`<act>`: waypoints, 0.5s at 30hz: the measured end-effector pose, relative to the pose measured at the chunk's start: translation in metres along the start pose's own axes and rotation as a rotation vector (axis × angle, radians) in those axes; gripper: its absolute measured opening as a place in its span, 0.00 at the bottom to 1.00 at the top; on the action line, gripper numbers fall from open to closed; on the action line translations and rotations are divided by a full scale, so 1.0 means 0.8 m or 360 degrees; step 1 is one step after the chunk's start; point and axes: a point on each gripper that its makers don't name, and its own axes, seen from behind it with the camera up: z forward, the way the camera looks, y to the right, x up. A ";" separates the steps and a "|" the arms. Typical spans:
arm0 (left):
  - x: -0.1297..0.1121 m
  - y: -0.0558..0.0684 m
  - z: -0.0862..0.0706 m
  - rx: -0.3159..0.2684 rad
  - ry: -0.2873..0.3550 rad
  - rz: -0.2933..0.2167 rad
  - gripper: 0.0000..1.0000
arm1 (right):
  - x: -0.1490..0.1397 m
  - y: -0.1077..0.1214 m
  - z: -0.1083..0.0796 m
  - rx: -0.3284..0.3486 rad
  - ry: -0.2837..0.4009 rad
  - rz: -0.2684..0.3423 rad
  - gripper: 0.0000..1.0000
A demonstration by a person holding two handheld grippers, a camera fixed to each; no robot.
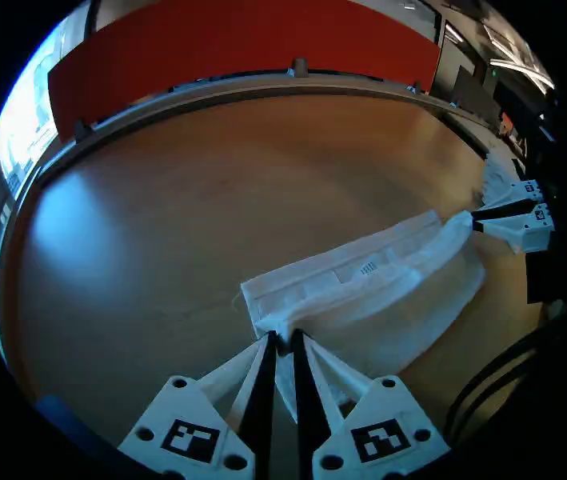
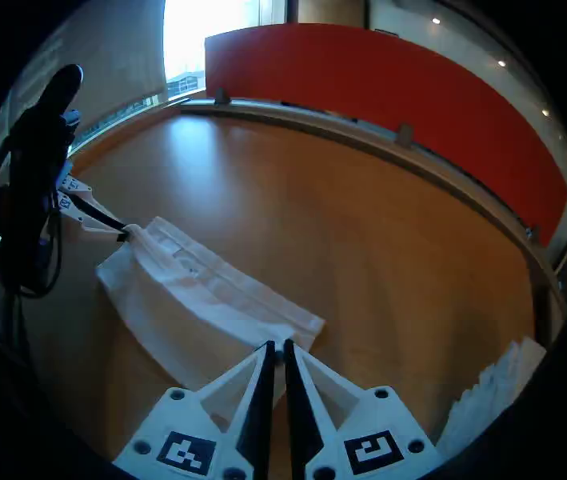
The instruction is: Fold towel
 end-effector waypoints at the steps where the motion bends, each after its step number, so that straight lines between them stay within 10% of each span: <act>1: 0.000 -0.002 0.001 0.0010 0.0003 -0.0002 0.22 | 0.000 0.000 0.001 -0.0005 -0.0001 0.0003 0.10; 12: 0.002 -0.024 0.003 0.0108 0.0023 -0.0018 0.66 | -0.002 0.011 0.008 -0.0070 0.0012 0.0032 0.37; 15: 0.004 -0.032 0.002 0.0147 0.0031 -0.0016 0.80 | -0.002 0.016 0.009 -0.0097 0.0014 0.0023 0.59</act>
